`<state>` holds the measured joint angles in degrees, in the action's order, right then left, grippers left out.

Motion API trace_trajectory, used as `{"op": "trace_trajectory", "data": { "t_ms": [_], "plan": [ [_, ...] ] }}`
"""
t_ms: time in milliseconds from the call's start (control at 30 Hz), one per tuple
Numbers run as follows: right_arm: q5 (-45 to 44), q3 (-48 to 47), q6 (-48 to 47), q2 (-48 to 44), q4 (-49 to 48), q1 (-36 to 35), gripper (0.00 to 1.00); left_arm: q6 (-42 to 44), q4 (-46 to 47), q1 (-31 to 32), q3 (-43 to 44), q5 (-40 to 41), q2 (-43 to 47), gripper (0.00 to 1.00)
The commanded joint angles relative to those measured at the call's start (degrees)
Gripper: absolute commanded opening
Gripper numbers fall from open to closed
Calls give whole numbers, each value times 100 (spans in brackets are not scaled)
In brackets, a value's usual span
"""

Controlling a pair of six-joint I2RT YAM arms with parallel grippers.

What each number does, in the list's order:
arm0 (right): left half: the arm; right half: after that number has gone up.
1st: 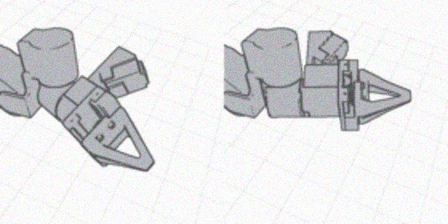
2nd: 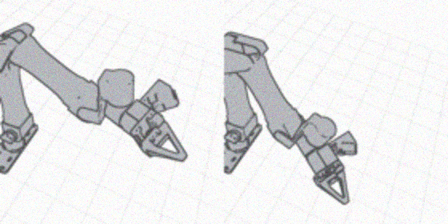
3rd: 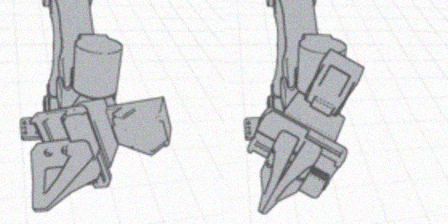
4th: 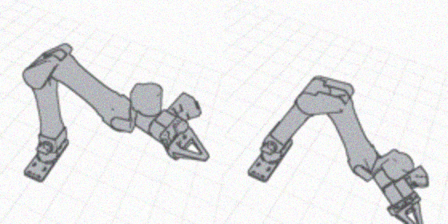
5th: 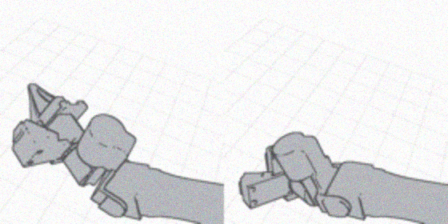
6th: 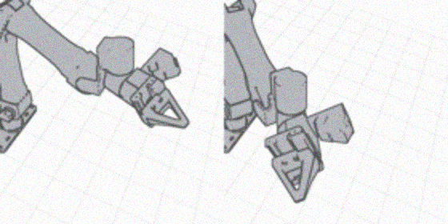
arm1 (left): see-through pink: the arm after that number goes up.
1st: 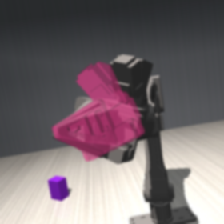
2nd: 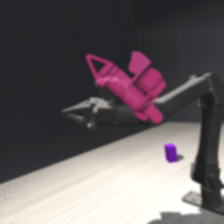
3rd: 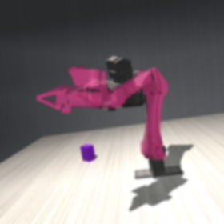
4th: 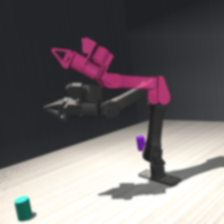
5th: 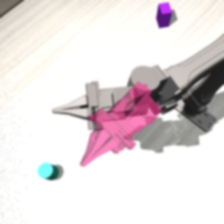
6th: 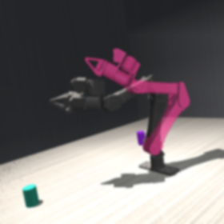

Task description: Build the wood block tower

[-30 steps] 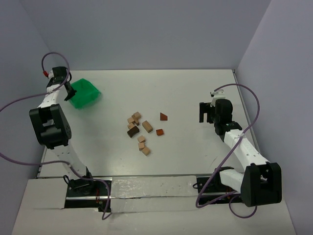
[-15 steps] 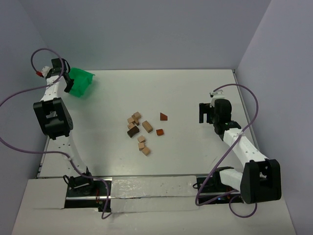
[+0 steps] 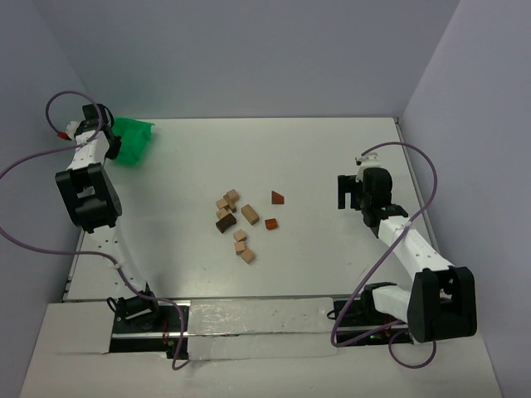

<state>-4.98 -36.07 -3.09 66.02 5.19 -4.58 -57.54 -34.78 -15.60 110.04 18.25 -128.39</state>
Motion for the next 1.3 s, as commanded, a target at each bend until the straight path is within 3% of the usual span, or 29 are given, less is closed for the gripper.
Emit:
{"op": "trace_trajectory", "data": {
  "t_ms": [0,333,367,433,767,867,1067,1200,1267],
  "plan": [
    [-108,-215,-51,49,-124,-17,100,-232,467,-55,240,-322,-72,3],
    [-88,-219,-51,51,-115,-17,100,-410,493,-89,108,-445,-5,27],
    [-82,-224,-51,50,-115,-17,100,-433,500,-83,96,-464,7,30],
    [-74,-225,-43,10,-107,-25,100,-442,548,-91,55,-553,64,48],
    [-21,-198,-25,-195,-88,-25,100,-170,798,-110,107,-1025,665,80],
    [35,-191,-18,-322,-95,-19,100,82,1016,-125,162,-1217,1150,96],
    [143,-178,-7,-581,-107,-24,100,1211,1347,-127,132,-1914,2038,99],
    [207,-168,-16,-774,-109,-20,100,2758,1786,-127,-754,-3432,2827,99],
    [313,-187,-53,-851,-69,-24,100,3670,2100,-90,-1640,-4148,3403,99]
  ]
}}
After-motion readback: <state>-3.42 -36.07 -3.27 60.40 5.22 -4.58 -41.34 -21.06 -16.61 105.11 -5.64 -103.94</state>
